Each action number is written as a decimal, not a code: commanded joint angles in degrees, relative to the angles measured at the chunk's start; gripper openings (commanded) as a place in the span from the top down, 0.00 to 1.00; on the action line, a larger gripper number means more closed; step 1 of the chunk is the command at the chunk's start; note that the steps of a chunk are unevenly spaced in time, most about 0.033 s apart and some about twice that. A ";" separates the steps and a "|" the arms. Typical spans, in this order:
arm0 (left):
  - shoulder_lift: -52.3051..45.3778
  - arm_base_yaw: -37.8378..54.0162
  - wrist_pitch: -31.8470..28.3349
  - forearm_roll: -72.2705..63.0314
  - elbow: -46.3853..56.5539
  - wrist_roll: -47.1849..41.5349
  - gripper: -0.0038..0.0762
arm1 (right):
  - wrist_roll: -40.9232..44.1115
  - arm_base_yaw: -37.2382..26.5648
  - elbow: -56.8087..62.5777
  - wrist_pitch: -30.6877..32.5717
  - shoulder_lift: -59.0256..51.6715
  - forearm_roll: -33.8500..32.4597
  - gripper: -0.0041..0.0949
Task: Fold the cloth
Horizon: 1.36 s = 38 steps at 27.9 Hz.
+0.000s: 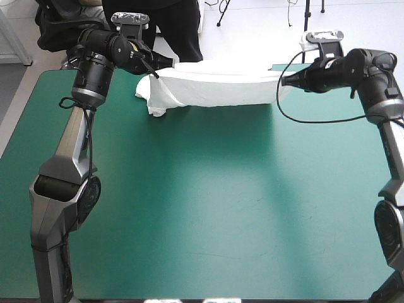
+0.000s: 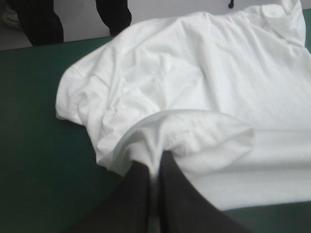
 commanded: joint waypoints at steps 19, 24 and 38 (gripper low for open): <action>-33.07 -1.89 1.12 -7.97 59.86 1.40 0.96 | 0.34 11.74 36.69 6.77 -22.91 -0.58 0.98; -37.73 -3.19 -0.04 -8.42 69.53 0.89 0.96 | 2.03 15.61 40.16 11.52 -24.04 -0.44 0.98; -48.15 -7.00 -1.58 -10.62 87.26 -1.81 0.96 | 4.03 17.49 51.78 17.06 -31.13 3.03 0.98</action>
